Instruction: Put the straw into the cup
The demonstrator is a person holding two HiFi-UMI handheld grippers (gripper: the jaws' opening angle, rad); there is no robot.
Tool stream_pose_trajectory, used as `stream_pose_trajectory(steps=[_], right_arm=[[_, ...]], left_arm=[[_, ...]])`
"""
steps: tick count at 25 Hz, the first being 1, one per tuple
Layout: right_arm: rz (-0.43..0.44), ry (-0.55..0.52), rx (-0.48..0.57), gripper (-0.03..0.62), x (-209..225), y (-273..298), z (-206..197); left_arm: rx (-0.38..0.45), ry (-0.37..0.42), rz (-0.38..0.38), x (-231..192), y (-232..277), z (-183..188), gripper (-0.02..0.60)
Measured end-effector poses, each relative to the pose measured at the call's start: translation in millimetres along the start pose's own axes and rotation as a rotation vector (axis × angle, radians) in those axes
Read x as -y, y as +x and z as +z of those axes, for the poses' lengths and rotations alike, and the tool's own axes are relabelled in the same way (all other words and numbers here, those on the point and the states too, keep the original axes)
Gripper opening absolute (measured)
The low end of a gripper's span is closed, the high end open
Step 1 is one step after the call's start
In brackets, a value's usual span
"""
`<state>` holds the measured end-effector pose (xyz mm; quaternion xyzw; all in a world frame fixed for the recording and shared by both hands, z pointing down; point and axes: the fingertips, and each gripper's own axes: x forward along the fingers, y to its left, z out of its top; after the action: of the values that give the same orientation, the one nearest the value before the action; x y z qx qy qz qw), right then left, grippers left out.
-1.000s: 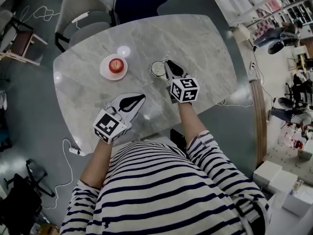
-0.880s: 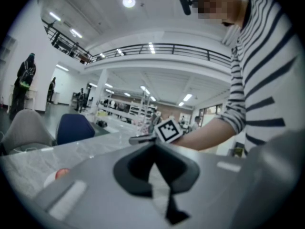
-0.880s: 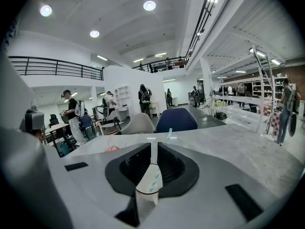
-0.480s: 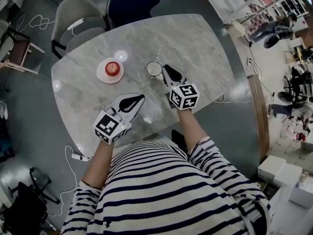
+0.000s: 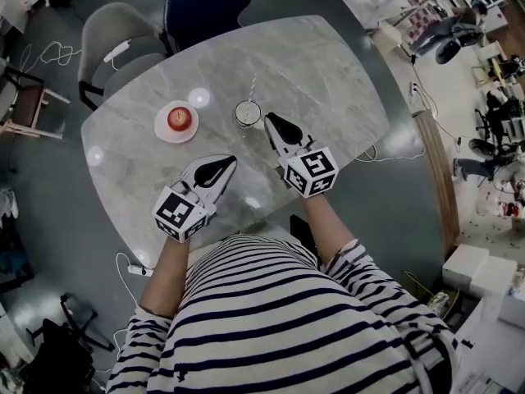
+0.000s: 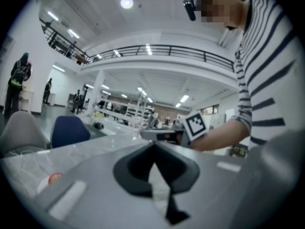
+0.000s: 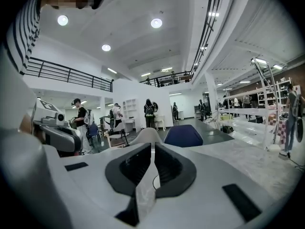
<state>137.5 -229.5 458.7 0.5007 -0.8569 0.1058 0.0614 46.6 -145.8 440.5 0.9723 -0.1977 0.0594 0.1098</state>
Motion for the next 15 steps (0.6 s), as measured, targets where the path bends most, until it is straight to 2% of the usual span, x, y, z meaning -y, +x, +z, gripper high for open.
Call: stream_pose_trajectory(steps=[7,15], right_arm=[[0.036,-0.036,0.065,0.009,-25.3,-21.8,23.0],[0.068,-0.077,0.095,0.008,-44.4,-47.2,33.9]], left_arm=[[0.016,0.002,-0.001,2.3,1.4,2.2,0.006],[0.026,0.011,-0.008,9.1,9.4,8.3,0.006]])
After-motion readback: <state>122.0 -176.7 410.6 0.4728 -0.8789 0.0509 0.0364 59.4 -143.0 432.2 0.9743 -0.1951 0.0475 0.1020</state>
